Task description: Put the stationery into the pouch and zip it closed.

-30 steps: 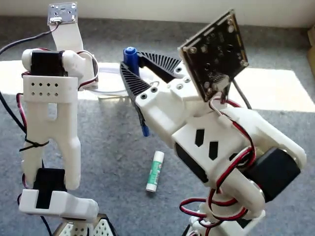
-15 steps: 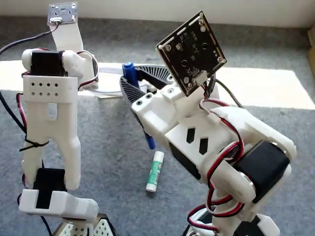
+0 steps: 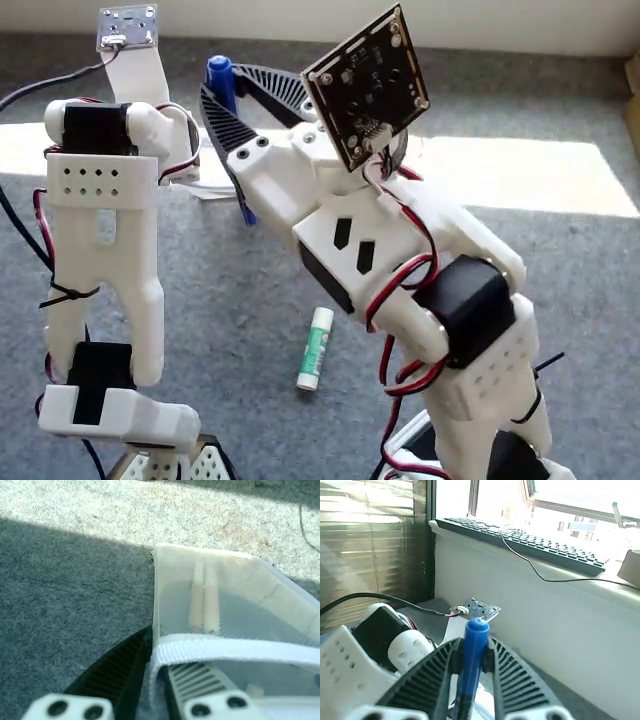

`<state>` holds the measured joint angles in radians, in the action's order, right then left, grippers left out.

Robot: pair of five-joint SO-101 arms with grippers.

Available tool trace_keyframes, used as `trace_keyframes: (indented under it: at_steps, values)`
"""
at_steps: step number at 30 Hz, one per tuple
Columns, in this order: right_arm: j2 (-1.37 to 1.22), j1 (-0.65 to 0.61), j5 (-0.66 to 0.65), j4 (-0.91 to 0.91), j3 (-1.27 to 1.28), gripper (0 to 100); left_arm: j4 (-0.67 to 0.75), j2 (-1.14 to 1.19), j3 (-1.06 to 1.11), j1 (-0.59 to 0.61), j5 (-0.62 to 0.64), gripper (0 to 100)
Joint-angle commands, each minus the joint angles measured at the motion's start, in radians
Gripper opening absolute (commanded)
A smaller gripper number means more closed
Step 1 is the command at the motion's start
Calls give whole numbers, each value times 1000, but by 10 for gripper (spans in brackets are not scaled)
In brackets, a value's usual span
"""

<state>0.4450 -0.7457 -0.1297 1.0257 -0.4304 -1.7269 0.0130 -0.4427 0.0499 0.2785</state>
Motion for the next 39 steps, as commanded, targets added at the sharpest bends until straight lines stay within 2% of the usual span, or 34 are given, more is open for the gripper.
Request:
trace_keyframes:
  at_steps: [1, 9, 16, 33, 37, 39]
  values:
    - [88, 5, -12, -268, 160, 4, -6, 1, 7, 28, -9, 7]
    - [191, 85, -17, -751, 575, 4, -6, 1, 7, 42, -9, 7]
    - [236, 81, -222, -978, 848, 4, -6, 2, 7, 42, -9, 7]
    - [352, 51, -221, -1023, 1148, 4, -5, 8, 7, 42, -9, 7]
    - [351, 51, -213, -1136, 1210, 4, -5, 8, 7, 42, -9, 7]
    - [351, 54, -157, -1199, 1241, 4, -5, 8, 7, 42, -9, 7]
